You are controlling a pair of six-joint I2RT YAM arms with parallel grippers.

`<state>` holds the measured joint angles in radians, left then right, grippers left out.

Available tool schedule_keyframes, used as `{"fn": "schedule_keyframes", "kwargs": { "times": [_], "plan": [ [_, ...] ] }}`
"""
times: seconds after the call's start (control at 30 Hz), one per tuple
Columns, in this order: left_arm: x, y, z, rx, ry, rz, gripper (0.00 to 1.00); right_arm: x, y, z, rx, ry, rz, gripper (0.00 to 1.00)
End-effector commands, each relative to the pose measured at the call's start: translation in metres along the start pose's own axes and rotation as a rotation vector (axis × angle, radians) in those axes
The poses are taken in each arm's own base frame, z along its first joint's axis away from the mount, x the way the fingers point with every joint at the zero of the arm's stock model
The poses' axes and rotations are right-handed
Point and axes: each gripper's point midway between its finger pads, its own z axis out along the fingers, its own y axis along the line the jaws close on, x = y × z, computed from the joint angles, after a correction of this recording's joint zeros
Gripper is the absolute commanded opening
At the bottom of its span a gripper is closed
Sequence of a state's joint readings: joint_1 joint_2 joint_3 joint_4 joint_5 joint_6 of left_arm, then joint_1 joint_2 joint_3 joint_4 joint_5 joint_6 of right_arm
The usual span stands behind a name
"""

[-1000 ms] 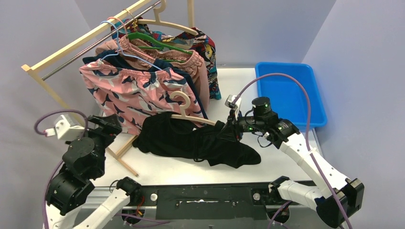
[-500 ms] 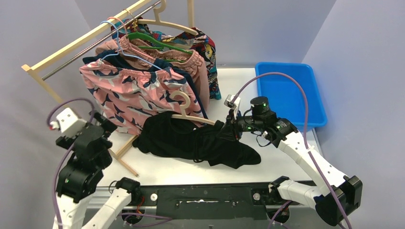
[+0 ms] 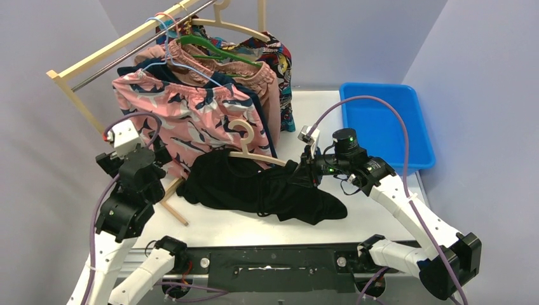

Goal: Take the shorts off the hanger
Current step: Move the clothes rod to the center of the board.

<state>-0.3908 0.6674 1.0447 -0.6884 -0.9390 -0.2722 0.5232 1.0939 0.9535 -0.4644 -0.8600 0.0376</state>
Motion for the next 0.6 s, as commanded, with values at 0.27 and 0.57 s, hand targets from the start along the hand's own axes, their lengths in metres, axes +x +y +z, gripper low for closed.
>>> {"fn": "schedule_keyframes", "kwargs": {
  "times": [0.27,0.57],
  "plan": [
    [-0.022,-0.063,0.029,0.174,-0.031,-0.042,0.98,-0.039,0.007,-0.01,0.006,-0.111,-0.088,0.08],
    [0.0,-0.053,0.003,0.212,0.108,-0.217,0.98,-0.039,0.013,-0.011,-0.021,-0.112,-0.099,0.08]
  ]
}}
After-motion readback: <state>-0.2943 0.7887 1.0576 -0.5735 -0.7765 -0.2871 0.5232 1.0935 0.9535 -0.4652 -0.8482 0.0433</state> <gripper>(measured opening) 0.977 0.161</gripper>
